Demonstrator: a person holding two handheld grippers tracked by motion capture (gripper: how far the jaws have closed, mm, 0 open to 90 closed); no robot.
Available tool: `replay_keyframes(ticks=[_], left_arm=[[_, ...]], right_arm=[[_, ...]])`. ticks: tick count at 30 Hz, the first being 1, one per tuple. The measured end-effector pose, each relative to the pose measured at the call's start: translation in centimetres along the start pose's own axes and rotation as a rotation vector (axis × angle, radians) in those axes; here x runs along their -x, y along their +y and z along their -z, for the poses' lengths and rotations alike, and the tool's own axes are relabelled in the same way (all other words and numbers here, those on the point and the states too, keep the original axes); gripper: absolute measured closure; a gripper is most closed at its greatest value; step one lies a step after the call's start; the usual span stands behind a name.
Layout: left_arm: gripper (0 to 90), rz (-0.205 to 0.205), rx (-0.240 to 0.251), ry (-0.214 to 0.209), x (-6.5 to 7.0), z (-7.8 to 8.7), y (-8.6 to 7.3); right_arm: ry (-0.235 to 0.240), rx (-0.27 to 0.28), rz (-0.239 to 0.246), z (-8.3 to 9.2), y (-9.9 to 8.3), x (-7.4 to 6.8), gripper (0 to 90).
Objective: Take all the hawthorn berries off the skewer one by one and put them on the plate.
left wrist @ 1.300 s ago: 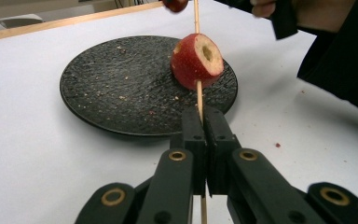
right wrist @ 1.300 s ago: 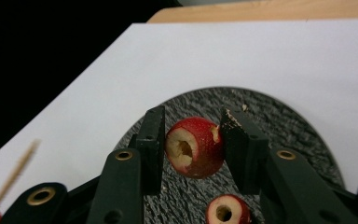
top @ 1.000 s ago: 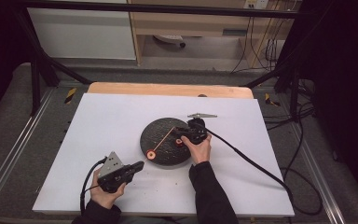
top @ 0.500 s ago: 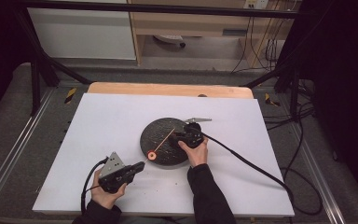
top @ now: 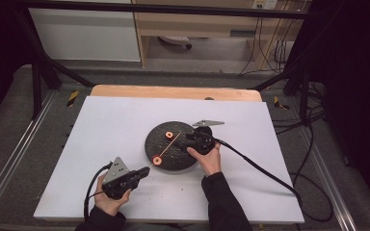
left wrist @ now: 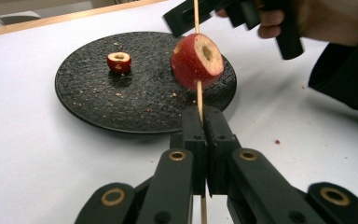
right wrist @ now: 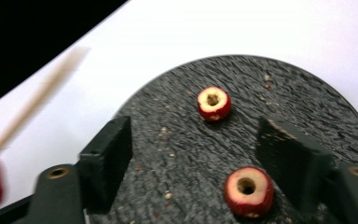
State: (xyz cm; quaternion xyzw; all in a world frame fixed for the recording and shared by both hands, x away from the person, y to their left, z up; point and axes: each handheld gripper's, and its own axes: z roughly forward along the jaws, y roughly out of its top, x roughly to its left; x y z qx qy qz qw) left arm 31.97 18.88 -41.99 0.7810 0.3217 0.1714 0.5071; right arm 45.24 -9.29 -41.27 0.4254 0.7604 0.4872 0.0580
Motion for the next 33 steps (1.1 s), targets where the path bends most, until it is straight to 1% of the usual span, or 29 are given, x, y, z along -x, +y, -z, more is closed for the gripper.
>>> replay_keyframes(ticks=[3,5,8,13,17,23,25,31,33], left_arm=[[88.1,0.002,0.000,0.002,0.0,0.0,0.0],[88.1,0.003,0.000,0.002,0.0,0.0,0.0],[88.1,0.003,0.001,0.002,0.0,0.0,0.0],[88.1,0.000,-0.003,0.003,0.1,-0.2,0.0],[88.2,-0.006,-0.008,0.001,0.3,-0.3,0.0],[88.1,-0.012,-0.016,-0.001,0.5,-0.6,-0.1],[88.1,-0.013,-0.018,-0.002,0.6,-0.7,-0.1],[88.2,-0.019,-0.024,-0.006,0.9,-0.9,-0.2],[88.1,-0.020,-0.026,-0.007,1.0,-1.1,-0.2]], right_arm=[[0.011,0.013,0.010,1.0,-0.1,-0.6,20.1],[0.016,0.006,0.032,1.7,-0.2,-1.0,14.6],[0.044,0.008,0.037,2.5,-0.5,-1.6,10.2],[0.071,-0.001,0.056,3.2,-1.4,-2.9,5.7],[0.092,0.002,0.061,3.5,-2.1,-3.7,4.6],[0.122,0.016,0.041,3.3,-2.9,-4.5,4.6],[0.133,0.022,0.036,3.2,-3.0,-4.7,5.4],[0.170,0.047,-0.002,2.7,-3.4,-5.0,9.5],[0.185,0.047,-0.011,2.5,-3.6,-5.0,11.4]])
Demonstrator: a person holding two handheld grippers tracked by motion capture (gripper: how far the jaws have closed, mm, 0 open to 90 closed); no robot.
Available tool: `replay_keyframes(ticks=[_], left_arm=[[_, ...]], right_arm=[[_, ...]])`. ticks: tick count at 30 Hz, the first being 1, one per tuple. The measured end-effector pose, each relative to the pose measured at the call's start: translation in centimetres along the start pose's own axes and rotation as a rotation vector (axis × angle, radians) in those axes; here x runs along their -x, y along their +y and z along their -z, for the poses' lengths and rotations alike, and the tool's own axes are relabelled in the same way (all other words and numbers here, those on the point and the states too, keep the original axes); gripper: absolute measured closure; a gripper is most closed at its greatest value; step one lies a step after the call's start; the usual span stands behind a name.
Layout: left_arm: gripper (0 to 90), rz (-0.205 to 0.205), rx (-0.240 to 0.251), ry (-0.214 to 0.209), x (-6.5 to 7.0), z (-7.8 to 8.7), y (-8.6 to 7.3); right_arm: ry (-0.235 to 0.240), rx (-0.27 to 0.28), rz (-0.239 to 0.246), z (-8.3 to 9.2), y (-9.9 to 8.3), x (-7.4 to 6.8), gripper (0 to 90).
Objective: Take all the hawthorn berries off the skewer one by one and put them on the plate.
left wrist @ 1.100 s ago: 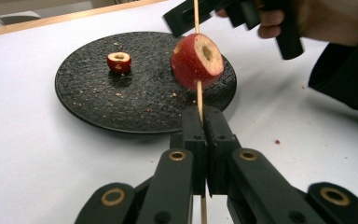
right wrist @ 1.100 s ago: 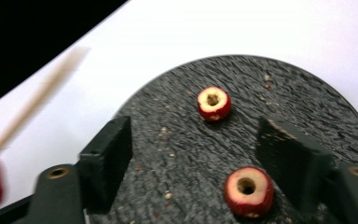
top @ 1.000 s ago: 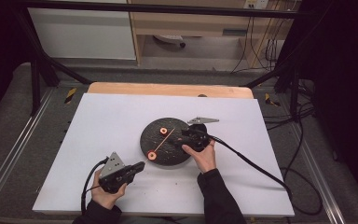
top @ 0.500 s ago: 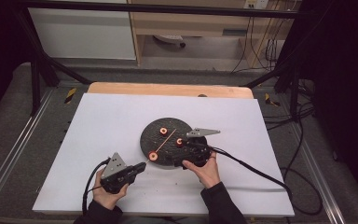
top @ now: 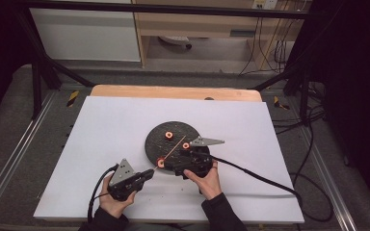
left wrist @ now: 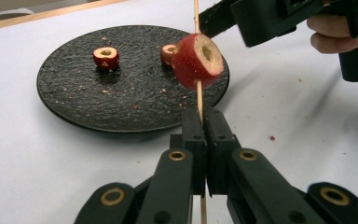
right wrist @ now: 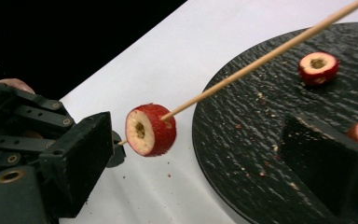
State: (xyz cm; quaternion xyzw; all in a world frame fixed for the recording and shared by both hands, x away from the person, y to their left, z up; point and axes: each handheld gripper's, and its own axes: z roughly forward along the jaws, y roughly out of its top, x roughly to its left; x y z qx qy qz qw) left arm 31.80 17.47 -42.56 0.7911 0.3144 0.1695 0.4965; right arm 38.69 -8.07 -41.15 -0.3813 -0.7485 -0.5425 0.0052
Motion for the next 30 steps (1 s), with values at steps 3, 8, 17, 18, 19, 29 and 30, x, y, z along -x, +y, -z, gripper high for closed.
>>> replay_keyframes(ticks=[3,8,17,18,19,29,30], left_arm=[[88.2,-0.003,-0.002,-0.003,0.2,-0.2,0.0],[88.1,-0.010,-0.007,-0.005,0.5,-0.5,0.0],[88.1,-0.016,-0.012,-0.012,0.7,-0.7,0.0],[88.2,-0.016,-0.012,-0.012,0.7,-0.7,0.0],[88.1,-0.017,-0.012,-0.012,0.7,-0.7,0.0],[88.1,-0.016,-0.013,-0.013,0.7,-0.7,0.0],[88.1,-0.016,-0.013,-0.014,0.7,-0.7,0.0]], right_arm=[[0.012,-0.008,-0.006,-0.4,-0.3,0.0,14.4],[0.035,-0.022,-0.008,-1.0,-0.6,-0.2,23.8],[0.082,-0.027,-0.032,-1.4,-0.9,-0.2,42.5],[0.087,-0.030,-0.036,-1.4,-0.9,-0.2,44.6],[0.090,-0.033,-0.039,-1.4,-0.9,-0.2,46.9],[0.126,-0.049,-0.057,-1.5,-0.9,-0.2,60.7],[0.126,-0.050,-0.058,-1.5,-0.9,-0.2,60.9]])
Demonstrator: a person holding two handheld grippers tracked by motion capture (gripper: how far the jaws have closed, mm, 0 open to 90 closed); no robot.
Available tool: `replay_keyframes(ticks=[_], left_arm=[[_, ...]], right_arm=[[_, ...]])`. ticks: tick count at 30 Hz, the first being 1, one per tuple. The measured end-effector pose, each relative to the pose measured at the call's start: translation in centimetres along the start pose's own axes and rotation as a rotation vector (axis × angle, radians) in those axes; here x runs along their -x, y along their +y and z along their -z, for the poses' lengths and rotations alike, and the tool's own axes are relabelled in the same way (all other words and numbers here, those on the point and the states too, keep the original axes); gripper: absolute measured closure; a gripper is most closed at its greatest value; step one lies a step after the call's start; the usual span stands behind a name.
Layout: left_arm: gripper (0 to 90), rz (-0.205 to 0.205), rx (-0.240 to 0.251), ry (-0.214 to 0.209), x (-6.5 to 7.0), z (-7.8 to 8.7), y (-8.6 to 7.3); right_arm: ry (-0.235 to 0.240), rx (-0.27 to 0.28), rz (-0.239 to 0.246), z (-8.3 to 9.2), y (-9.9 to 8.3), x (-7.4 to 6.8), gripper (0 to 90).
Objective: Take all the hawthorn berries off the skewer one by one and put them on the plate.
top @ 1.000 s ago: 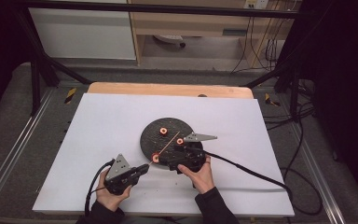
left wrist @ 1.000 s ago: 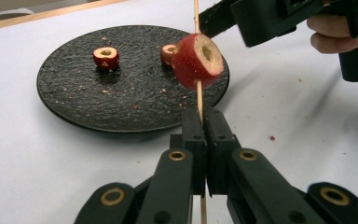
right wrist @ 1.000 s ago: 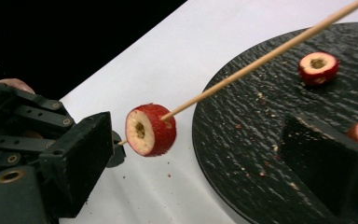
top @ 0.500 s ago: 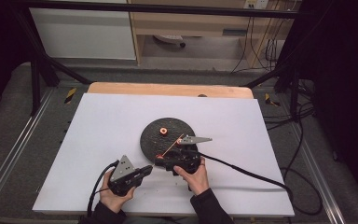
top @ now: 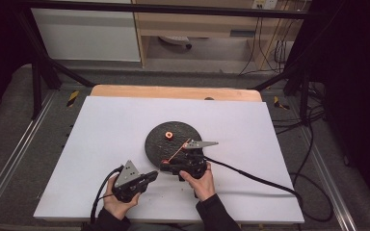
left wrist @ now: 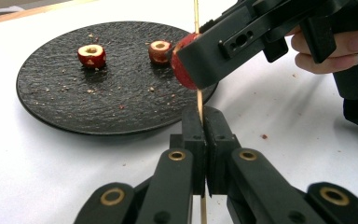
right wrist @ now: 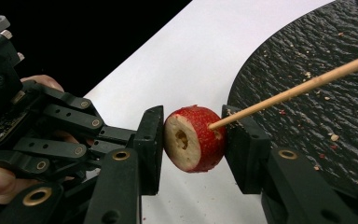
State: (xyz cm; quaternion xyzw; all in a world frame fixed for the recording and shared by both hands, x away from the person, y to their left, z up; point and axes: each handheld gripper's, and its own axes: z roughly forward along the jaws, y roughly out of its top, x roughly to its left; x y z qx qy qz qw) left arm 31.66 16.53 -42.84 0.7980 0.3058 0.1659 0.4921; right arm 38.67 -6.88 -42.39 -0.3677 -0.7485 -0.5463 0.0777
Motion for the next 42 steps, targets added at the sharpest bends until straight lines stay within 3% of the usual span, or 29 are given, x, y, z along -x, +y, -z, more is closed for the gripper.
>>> replay_keyframes(ticks=[42], left_arm=[[88.2,0.004,0.048,0.009,-0.4,1.1,0.4]], right_arm=[[-0.077,0.071,0.023,3.0,3.9,0.9,61.5]])
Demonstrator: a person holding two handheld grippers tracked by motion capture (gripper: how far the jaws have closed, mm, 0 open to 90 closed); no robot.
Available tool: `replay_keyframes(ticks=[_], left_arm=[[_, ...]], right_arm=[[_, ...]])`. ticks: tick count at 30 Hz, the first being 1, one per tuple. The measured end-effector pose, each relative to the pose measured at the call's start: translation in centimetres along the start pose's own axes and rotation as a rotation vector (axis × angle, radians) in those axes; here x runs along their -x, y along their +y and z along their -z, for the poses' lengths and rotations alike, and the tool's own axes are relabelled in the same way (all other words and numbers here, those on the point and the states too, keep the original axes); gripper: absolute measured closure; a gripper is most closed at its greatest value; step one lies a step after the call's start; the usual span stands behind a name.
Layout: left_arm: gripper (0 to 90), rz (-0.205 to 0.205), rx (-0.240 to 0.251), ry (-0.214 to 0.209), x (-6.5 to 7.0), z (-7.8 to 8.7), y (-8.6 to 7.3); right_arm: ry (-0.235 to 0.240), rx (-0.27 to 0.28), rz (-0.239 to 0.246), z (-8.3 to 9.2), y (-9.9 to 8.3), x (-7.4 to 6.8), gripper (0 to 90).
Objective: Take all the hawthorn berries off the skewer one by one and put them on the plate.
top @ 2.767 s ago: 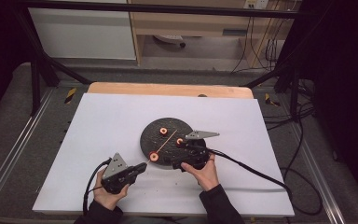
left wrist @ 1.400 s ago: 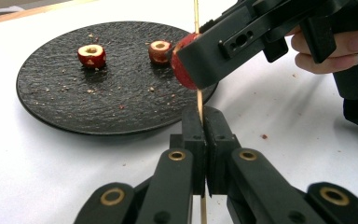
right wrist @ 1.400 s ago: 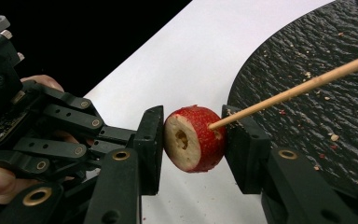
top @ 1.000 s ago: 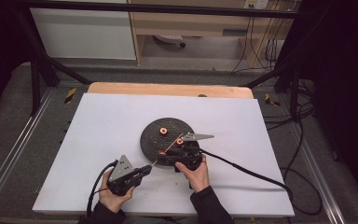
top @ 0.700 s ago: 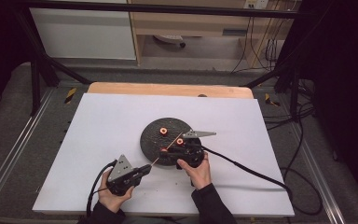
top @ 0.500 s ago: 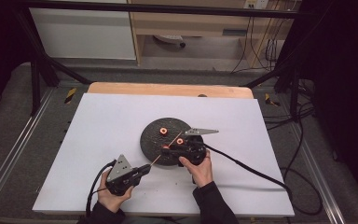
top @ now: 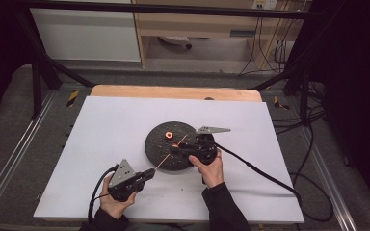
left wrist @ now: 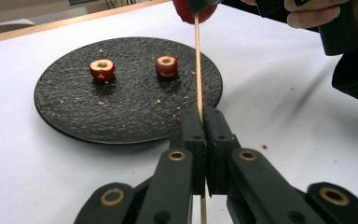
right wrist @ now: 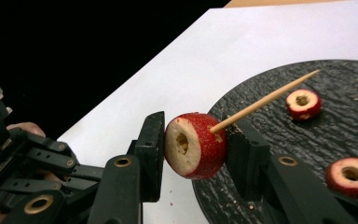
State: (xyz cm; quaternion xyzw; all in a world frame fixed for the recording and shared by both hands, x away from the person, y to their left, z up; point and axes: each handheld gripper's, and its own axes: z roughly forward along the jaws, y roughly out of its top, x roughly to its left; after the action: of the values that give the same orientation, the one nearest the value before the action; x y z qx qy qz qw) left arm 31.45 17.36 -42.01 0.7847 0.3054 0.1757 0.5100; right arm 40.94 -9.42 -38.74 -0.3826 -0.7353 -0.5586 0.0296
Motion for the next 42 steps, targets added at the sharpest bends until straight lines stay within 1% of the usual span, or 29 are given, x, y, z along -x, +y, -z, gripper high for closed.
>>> replay_keyframes(ticks=[4,6,11,15,18,21,23,26,29,32,36,38,42], left_arm=[[88.2,0.004,0.002,0.002,0.0,0.1,0.0],[88.2,0.004,0.004,0.003,-0.1,0.1,0.0],[88.2,0.002,0.006,0.006,-0.1,0.2,0.0],[88.2,0.005,0.010,0.008,-0.2,0.3,0.0],[88.2,0.009,0.008,0.010,-0.3,0.3,-0.1],[88.2,0.010,0.009,0.011,-0.3,0.3,-0.1],[88.2,0.010,0.003,0.012,-0.4,0.3,-0.1],[88.2,0.011,0.003,0.013,-0.4,0.4,-0.1],[88.2,0.012,0.008,0.015,-0.6,0.5,-0.1],[88.2,0.017,0.012,0.022,-0.7,0.7,-0.1],[88.2,0.027,0.020,0.032,-1.0,0.9,0.0],[88.1,0.032,0.023,0.036,-1.1,0.9,0.0],[88.1,0.039,0.020,0.039,-1.2,0.9,-0.1]], right_arm=[[-0.022,0.018,0.002,0.4,0.5,0.2,61.5],[-0.028,0.020,-0.008,0.6,0.8,0.3,61.5],[-0.035,0.028,-0.015,0.9,1.5,0.8,61.5],[-0.046,0.047,-0.016,1.2,2.1,1.2,61.6],[-0.077,0.071,-0.015,1.7,2.7,1.4,61.7],[-0.091,0.088,-0.023,2.1,3.3,1.8,61.7],[-0.112,0.098,-0.023,2.3,3.7,2.2,61.7],[-0.151,0.100,-0.017,2.4,4.1,2.7,61.6],[-0.184,0.091,-0.010,2.4,4.3,3.3,61.6],[-0.195,0.090,-0.019,2.3,4.3,3.8,61.6],[-0.199,0.064,-0.025,1.6,3.6,4.2,61.6],[-0.196,0.041,-0.024,0.9,2.9,4.2,61.6],[-0.176,0.004,-0.014,-0.5,1.4,4.1,61.5]])
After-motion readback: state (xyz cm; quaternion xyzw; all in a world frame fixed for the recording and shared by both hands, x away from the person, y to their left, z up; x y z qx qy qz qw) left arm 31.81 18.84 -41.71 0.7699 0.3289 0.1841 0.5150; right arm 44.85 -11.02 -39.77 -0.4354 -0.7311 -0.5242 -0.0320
